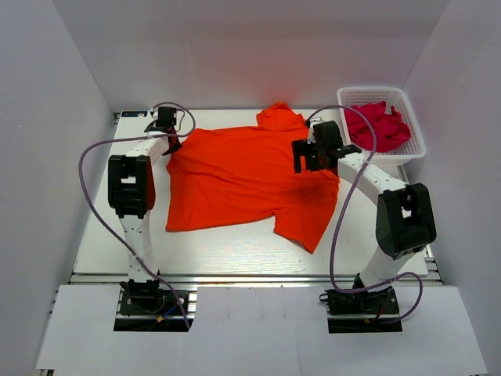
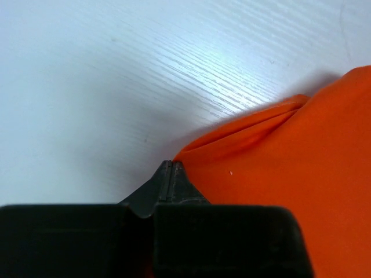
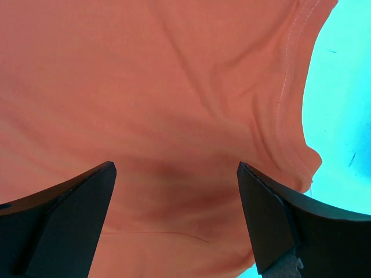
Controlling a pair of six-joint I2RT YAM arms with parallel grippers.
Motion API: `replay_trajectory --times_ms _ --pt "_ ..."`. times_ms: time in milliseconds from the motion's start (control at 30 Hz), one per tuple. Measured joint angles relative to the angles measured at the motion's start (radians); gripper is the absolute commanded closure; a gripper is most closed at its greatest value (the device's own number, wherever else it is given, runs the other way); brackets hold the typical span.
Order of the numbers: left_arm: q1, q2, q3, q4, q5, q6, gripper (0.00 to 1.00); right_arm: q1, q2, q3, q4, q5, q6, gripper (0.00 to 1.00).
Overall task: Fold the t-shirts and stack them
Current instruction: Flatten out the tshirt
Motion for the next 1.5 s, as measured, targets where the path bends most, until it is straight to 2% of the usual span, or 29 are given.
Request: replay_trajectory --times_ms 200,500,633,900,933,967,1000,1067,1100,1133,1167,1400,1500 --pt "-0.008 -0.148 -0.076 0.052 -0.014 -0.006 1.0 0.0 -0.035 -0.038 0.011 -0.012 0.002 0.09" --pt "-0.077 -0.299 -0.229 0.18 0.135 0.047 1.0 0.0 -0.093 -0.109 0.056 -0.052 0.008 0.09" --pt "-0.173 -0.311 -0.288 0.202 0.232 0.086 1.0 0.0 -0.126 -0.156 0.083 -0.088 0.02 0.09" --pt "-0.454 -0.308 -0.311 0.203 0.362 0.142 1.0 0.0 -0.21 -0.261 0.14 -0.121 0.048 0.09" --pt "-0.484 -0.304 -0.311 0.199 0.371 0.144 0.95 0.0 -0.213 -0.267 0.145 -0.122 0.05 0.09" --pt "-0.51 -0.296 -0.311 0.195 0.378 0.146 0.86 0.0 -0.213 -0.27 0.151 -0.123 0.053 0.09" --pt "-0.535 -0.285 -0.309 0.188 0.379 0.15 0.61 0.0 -0.213 -0.274 0.158 -0.124 0.055 0.09" --pt "-0.57 -0.257 -0.306 0.16 0.383 0.146 0.38 0.0 -0.214 -0.28 0.161 -0.129 0.061 0.09" --pt "-0.577 -0.249 -0.306 0.146 0.381 0.153 0.3 0.0 -0.214 -0.282 0.162 -0.131 0.065 0.09" --pt "-0.582 -0.243 -0.307 0.13 0.381 0.146 0.08 0.0 -0.216 -0.286 0.168 -0.134 0.068 0.09" --pt "-0.585 -0.243 -0.307 0.116 0.376 0.148 0.0 0.0 -0.219 -0.291 0.172 -0.136 0.069 0.09" --pt "-0.571 -0.341 -0.356 0.099 0.311 0.13 0.0 0.0 -0.227 -0.295 0.187 -0.152 0.071 0.09" --pt "-0.552 -0.391 -0.372 0.092 0.25 0.114 0.07 0.0 -0.227 -0.295 0.188 -0.154 0.071 0.09"
